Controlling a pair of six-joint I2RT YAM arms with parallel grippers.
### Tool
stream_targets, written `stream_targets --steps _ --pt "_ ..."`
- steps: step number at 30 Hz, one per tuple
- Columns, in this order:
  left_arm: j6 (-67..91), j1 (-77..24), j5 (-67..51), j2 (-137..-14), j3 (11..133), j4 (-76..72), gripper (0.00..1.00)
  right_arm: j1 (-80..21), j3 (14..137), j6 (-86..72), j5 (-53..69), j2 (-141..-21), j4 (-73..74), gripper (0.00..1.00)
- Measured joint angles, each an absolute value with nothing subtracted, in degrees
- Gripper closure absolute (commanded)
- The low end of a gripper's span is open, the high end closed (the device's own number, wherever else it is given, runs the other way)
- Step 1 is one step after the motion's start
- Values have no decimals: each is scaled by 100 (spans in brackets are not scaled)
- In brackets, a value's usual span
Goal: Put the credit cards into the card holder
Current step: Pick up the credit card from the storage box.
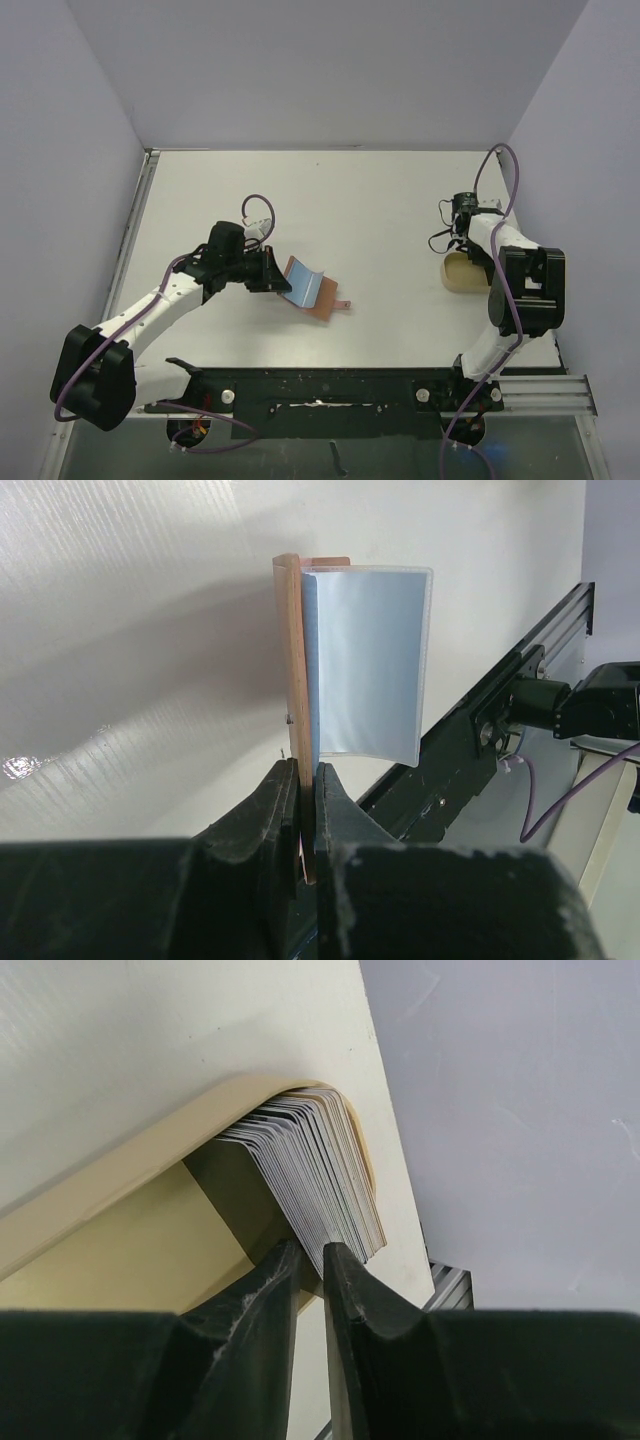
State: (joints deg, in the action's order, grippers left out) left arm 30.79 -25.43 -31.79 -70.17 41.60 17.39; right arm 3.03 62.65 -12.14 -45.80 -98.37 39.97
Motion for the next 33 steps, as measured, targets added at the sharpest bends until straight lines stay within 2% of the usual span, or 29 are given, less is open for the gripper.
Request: stream_targets --steps 2,4,10,19,28,33 --pt "3081 -2543 -3181 -7017 4160 1737 100 301 6276 -1212 -4556 -9832 3981 58" --pt "3081 -2543 -3194 -7017 4160 1734 100 298 6276 -1192 -4512 -9813 3951 49" --pt "3085 -2541 -3249 -7017 4156 1730 100 296 6276 -1081 -4442 -9791 3859 44" --pt "3096 -2541 -3422 -6971 4150 1656 100 314 6333 -965 -4497 -9865 3817 48" --pt "3122 -2541 -3529 -6967 4139 1603 100 484 6366 -731 -4534 -10101 3653 65" --pt "3127 -2541 -3551 -6967 4139 1603 100 484 6366 -648 -4541 -10106 3603 71"
